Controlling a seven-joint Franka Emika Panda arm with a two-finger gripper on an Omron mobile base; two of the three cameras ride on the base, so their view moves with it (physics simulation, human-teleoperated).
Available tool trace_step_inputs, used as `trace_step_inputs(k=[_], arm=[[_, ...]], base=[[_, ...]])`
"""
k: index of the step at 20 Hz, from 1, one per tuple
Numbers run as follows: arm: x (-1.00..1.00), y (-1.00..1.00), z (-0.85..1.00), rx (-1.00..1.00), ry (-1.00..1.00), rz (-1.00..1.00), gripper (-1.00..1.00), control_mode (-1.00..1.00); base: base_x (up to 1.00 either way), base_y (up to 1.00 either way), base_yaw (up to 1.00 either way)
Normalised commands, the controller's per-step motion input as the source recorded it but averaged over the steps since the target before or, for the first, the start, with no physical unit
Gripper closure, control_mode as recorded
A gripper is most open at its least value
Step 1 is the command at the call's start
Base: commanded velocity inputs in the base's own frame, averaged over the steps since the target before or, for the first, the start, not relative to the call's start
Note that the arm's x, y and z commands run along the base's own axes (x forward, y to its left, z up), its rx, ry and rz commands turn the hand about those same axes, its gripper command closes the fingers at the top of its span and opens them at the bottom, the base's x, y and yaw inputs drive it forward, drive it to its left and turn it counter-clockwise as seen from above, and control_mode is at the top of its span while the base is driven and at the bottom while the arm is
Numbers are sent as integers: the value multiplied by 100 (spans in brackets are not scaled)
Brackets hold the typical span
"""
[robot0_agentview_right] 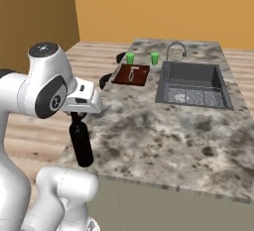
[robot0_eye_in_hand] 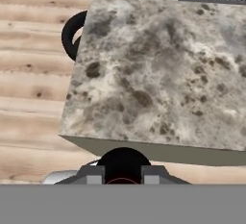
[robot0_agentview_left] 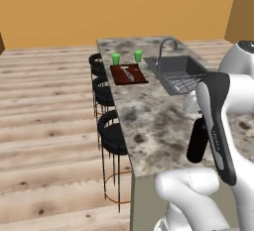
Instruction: Place the drinks on the dining counter in a tight cluster.
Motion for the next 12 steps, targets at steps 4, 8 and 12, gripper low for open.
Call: trace_step_inputs(k=[4, 8, 12], arm=[[77, 39, 0, 0, 0, 0, 100, -100], [92, 32, 0, 0, 0, 0, 100, -100], [87, -11, 0, 3, 2, 0, 100, -100]], base=[[0, 0, 0], [0, 0, 0], [0, 0, 0]])
